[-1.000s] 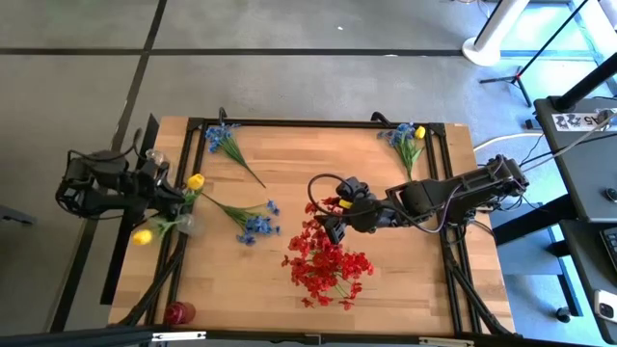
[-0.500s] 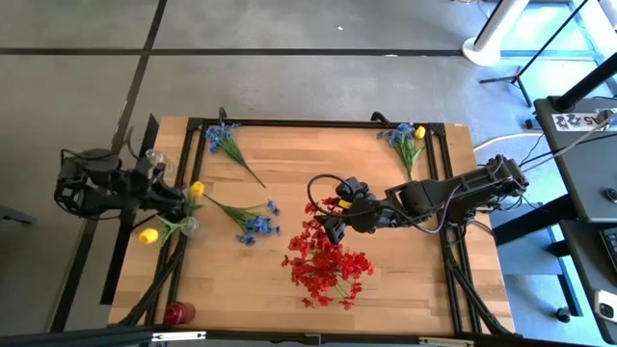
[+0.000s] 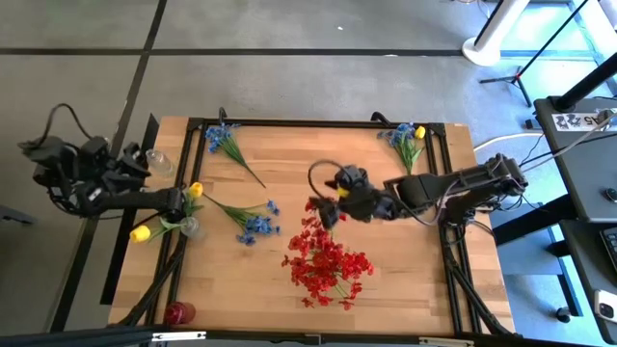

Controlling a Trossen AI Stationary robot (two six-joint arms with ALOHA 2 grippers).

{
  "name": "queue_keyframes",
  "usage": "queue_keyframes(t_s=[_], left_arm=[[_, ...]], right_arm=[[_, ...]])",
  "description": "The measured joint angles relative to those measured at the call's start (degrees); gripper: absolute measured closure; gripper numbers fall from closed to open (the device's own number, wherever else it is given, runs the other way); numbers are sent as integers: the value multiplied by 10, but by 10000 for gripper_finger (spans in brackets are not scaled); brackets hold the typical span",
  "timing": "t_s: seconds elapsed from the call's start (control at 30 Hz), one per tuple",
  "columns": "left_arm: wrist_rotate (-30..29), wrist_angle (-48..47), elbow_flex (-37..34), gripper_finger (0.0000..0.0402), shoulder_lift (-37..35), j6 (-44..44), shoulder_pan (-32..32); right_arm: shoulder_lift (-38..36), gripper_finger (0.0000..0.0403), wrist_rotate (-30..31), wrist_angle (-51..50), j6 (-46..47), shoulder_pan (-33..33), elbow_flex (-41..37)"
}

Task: Sort flowers into vase by color
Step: Put the yellow tulip into the transparent vase

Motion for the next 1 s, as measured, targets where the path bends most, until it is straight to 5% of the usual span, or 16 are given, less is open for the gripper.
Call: queue_keyframes(t_s=[0.3,0.5,0.77,1.0], left_arm=[[-81,158,-102,285,1,-31,0],[-134,242,-165,285,2,-86,0],[-233,344,-216,285,2,-121,0],[-273,351,-217,285,2,-139,0]], right_arm=[[0,72,-77,-246,174,-196,0],[-1,72,-63,-391,163,-355,-26],[1,72,-165,-257,81,-524,-244],[1,72,-206,-83,73,-583,-415]])
